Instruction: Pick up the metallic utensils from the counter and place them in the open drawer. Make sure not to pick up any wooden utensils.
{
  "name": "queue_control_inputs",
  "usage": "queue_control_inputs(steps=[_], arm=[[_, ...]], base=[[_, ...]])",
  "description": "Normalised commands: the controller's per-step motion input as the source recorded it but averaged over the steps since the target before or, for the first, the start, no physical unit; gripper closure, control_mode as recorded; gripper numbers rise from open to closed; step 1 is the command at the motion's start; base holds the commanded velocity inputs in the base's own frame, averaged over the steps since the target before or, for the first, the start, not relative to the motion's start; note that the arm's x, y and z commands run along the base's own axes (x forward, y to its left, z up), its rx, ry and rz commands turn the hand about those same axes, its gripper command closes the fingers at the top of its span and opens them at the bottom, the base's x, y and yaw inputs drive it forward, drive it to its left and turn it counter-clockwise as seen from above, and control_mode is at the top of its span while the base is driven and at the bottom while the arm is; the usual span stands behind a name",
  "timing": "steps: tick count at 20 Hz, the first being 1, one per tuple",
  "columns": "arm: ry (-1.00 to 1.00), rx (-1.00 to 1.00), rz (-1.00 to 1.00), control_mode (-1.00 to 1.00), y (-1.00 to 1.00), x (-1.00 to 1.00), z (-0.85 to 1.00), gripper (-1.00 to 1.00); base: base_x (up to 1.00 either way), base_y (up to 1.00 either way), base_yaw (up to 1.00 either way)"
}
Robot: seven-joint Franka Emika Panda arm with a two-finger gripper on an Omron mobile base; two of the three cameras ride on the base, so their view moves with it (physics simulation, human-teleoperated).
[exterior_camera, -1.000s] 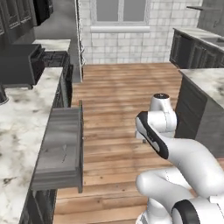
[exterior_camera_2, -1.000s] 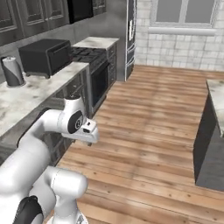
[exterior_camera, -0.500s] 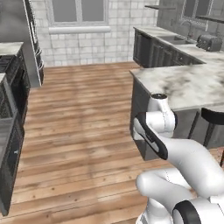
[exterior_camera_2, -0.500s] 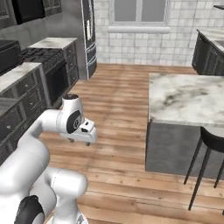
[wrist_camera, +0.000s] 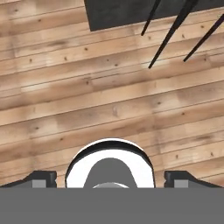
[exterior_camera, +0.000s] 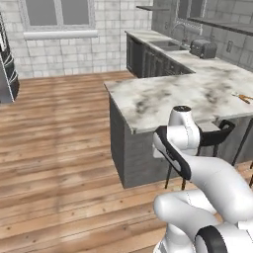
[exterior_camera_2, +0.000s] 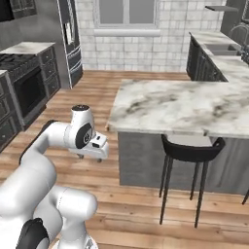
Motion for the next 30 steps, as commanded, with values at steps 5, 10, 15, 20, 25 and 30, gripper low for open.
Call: queue_control_inputs(steps=[5, 10, 15, 20, 25, 30], arm=[[0.0, 0.0, 0.0, 1.0, 0.0, 0.0, 0.0, -1.0], [0.0, 0.0, 0.0, 1.0, 0.0, 0.0, 0.0, -1.0], [0.0, 0.0, 0.0, 1.0, 0.0, 0.0, 0.0, -1.0], [0.0, 0.0, 0.0, 1.0, 0.0, 0.0, 0.0, -1.0], [0.0, 0.0, 0.0, 1.0, 0.0, 0.0, 0.0, -1.0], [0.0, 0.0, 0.0, 1.0, 0.0, 0.0, 0.0, -1.0]], base=[[-0.03, -1.0, -0.17], [0.03, -1.0, -0.18], [0.19, -1.0, -0.02], [0.31, -1.0, 0.01], [0.47, -1.0, 0.0], [0.71, -0.93, 0.0]])
